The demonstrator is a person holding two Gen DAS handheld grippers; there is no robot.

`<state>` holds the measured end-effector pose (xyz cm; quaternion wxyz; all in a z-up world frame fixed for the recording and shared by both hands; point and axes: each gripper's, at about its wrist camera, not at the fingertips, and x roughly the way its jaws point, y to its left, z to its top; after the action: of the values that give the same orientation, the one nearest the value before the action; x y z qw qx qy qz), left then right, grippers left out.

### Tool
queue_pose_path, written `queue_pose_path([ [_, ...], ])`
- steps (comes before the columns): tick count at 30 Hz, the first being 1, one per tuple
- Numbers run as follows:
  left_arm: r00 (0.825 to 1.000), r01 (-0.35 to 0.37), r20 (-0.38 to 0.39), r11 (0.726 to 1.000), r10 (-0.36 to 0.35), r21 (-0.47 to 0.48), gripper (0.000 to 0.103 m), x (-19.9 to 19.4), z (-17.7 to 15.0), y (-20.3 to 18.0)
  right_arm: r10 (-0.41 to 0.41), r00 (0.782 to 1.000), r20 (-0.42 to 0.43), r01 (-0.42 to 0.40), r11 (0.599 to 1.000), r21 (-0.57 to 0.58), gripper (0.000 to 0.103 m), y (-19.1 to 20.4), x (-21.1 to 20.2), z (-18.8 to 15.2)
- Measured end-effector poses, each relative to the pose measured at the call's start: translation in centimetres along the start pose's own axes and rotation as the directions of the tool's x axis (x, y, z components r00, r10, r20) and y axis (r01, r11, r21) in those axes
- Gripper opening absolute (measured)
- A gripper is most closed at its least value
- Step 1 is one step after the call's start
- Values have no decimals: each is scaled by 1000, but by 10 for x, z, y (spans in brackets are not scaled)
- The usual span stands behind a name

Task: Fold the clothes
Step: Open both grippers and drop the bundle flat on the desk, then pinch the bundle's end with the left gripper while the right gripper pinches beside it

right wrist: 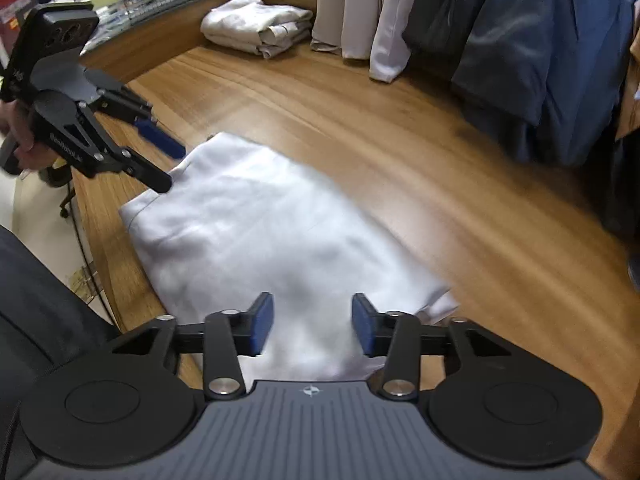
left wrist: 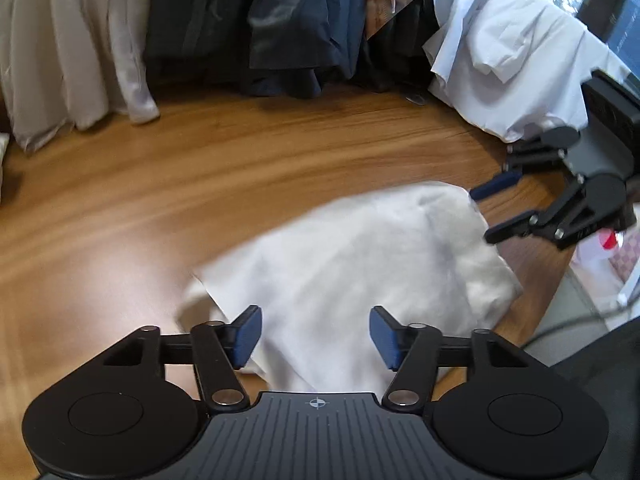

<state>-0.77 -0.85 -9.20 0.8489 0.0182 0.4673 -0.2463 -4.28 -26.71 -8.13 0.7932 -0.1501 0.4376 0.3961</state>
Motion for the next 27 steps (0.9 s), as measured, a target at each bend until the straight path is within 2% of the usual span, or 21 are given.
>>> queue_pose_path([
  [2,1000,3,-18,999,-2,44,70,3,12,9,8,1000,-16,-8,1000,-29,67,-15,3,4],
  [7,993,45,-112,986,-27,163,78,26,39,27,47,996,-70,-53,994,-93,85,-49,15,27],
  [11,978,123,-193,968,-81,217,83,48,59,38,130,984,-125,-144,984,-103,91,-70,36,47],
  [14,963,168,-250,950,-101,263,85,68,69,44,182,963,-197,-211,968,-138,91,-76,58,56],
  [18,931,236,-339,930,-133,283,84,90,76,48,215,935,-281,-279,936,-214,91,-77,84,61],
  [21,898,311,-402,904,-179,293,81,96,75,47,256,911,-324,-337,914,-224,91,-76,95,62],
  [24,874,348,-450,883,-184,315,75,100,70,41,273,892,-360,-373,895,-246,82,-73,101,60],
  [25,869,356,-460,877,-184,322,75,100,68,40,276,887,-370,-382,889,-253,76,-72,102,60],
  [27,870,357,-460,872,-180,334,74,100,65,36,269,885,-381,-384,883,-268,71,-68,104,60],
])
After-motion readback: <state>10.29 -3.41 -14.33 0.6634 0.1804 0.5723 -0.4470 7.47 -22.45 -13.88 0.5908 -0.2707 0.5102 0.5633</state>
